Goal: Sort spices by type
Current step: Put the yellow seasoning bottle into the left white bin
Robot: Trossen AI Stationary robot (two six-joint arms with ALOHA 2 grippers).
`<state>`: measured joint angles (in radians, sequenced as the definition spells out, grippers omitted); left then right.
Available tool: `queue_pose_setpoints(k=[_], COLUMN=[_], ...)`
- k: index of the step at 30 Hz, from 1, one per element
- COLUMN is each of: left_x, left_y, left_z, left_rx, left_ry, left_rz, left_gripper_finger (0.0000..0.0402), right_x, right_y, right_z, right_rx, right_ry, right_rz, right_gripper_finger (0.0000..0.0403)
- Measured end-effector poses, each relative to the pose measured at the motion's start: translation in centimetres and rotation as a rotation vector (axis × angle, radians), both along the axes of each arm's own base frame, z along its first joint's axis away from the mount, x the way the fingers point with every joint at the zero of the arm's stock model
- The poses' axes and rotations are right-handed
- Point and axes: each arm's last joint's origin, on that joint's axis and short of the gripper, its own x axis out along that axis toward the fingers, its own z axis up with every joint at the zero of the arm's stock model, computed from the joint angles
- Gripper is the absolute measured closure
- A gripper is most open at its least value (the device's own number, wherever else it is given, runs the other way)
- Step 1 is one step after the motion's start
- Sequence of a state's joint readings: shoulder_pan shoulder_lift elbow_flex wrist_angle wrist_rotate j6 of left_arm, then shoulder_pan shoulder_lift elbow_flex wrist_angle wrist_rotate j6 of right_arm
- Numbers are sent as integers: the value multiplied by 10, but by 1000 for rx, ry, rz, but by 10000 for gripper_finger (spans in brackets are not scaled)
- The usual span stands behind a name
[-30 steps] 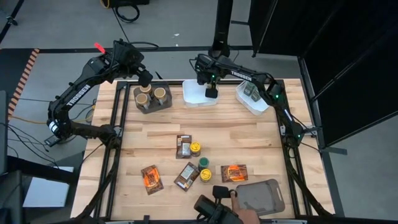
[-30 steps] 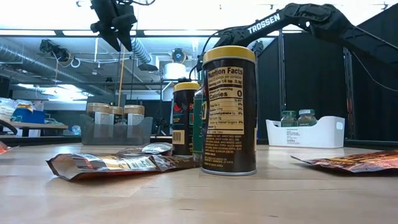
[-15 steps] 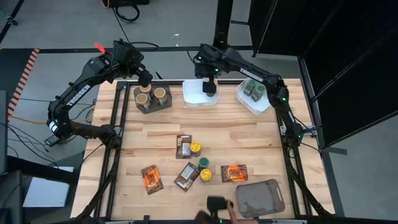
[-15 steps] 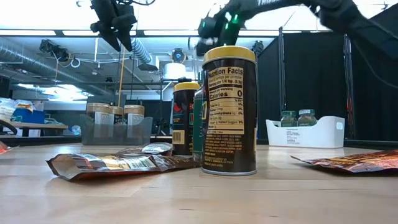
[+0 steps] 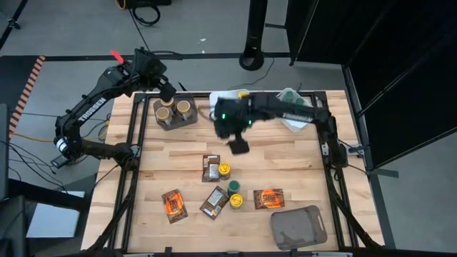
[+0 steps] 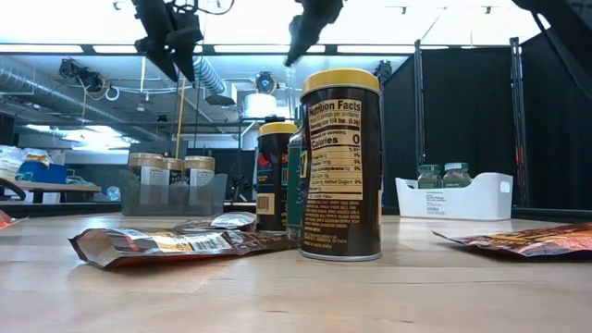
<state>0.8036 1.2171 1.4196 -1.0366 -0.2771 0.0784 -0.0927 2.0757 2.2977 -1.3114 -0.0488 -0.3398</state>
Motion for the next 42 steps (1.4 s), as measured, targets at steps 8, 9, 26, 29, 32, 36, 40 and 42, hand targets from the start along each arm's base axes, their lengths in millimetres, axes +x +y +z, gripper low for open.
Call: queue_pose_setpoints(k=[8,9,26,29,32,36,40,42], left_x=[1,1,1,1,1,1,1,1], left_y=[1,1,1,1,1,1,1,1], left_z=[-31,-33,-35,-35,-35,-35,-35,-35], left_rx=[-80,-85,-95,-95,-95,-94,-94,-95], left_ry=[74,80,93,93,93,93,93,92], left_rz=[2,2,-1,-1,-2,-2,-2,-1], left_gripper_finger=[65,65,65,65,65,65,65,65], right_x=[11,13,25,25,24,23,24,23], right_y=[49,51,67,68,70,72,73,73], right_z=[-16,-23,-90,-95,-100,-107,-114,-119], right_rx=[-33,-39,-92,-90,-78,-73,-70,-69], right_ry=[-25,-10,9,4,21,31,23,27], right_rz=[155,173,329,336,345,357,361,362], right_gripper_finger=[67,67,72,72,71,70,70,70])
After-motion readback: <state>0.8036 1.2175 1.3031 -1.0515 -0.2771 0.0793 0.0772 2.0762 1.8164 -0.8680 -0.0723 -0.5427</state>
